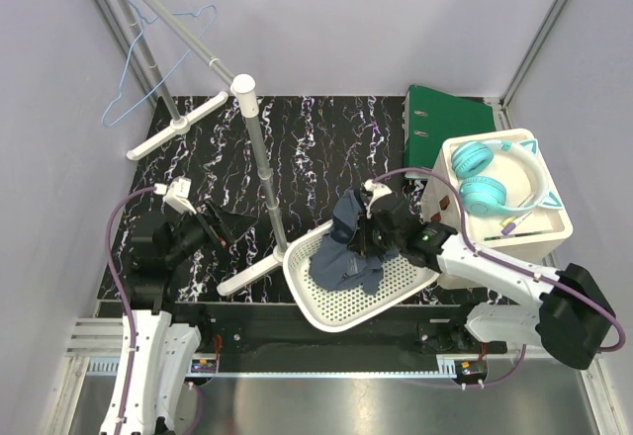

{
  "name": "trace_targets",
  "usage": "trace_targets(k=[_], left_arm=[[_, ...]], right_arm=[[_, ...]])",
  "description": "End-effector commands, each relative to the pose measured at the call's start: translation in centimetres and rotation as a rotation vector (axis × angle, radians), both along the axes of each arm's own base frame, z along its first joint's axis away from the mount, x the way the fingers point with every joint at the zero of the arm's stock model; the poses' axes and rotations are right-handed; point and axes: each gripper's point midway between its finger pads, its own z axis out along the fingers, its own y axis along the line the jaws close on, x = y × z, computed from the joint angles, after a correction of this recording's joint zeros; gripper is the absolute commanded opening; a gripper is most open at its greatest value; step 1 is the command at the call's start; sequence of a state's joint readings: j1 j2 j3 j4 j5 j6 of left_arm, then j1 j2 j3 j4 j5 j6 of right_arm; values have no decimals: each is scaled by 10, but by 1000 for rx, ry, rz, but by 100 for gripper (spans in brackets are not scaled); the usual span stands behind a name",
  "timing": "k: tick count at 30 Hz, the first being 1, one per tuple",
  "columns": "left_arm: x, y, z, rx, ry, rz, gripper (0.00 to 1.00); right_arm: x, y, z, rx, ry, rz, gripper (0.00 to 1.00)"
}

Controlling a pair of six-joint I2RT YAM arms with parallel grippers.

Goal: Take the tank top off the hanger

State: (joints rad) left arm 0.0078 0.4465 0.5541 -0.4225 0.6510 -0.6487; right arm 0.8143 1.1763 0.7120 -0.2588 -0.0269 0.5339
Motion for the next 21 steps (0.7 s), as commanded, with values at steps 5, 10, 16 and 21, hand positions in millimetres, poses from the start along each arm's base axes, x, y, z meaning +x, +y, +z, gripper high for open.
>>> trace_targets(k=[5, 10, 16, 21], left_arm=[[0, -5, 12, -43, -44, -22, 84], [-1, -6, 14, -44, -53, -28, 84], [-1, -9, 11, -50, -37, -52, 85], [0, -11, 9, -61, -32, -60, 86]], right_arm=[[-14, 4, -4, 75, 55, 10, 32], [-25, -3, 12, 78, 42, 43, 66], [-34, -19, 56, 128, -41, 30, 100], [-28, -30, 87, 155, -147, -4, 100]])
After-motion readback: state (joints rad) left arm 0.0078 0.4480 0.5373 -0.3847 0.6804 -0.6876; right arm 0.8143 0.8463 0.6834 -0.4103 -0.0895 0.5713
